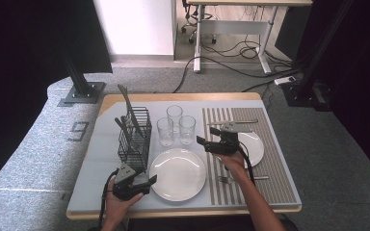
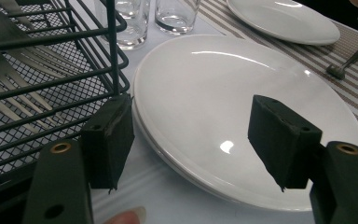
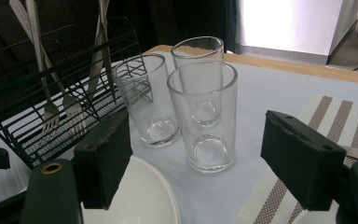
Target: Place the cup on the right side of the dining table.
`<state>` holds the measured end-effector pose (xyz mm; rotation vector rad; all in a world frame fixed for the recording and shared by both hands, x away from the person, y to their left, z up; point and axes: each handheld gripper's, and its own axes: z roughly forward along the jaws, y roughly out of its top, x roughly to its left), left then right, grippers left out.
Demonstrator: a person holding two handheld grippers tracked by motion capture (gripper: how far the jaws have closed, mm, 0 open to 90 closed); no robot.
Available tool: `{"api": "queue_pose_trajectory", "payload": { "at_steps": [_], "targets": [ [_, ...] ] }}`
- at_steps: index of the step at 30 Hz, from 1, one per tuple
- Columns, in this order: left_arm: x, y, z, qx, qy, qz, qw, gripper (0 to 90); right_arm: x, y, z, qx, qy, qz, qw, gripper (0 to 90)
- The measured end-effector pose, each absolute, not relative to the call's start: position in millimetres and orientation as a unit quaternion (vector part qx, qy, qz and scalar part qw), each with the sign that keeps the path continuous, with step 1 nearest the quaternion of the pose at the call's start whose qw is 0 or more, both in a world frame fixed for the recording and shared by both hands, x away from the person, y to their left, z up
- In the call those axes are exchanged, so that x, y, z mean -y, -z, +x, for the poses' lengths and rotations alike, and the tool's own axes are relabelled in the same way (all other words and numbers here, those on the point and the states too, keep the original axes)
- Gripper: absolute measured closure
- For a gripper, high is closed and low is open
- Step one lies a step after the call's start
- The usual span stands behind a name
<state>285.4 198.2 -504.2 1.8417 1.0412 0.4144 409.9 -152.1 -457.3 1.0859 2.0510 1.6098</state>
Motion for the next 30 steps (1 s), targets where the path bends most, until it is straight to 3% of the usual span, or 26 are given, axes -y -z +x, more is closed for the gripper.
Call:
{"api": "queue_pose_trajectory", "payload": {
  "at_steps": [30],
  "targets": [
    [-199.8, 503.5, 285.4, -0.427, -0.169, 0.751, 0.475, 31.5, 130.4, 462.5, 429.8, -0.731, -0.544, 0.380, 0.157, 23.3]
  ]
}}
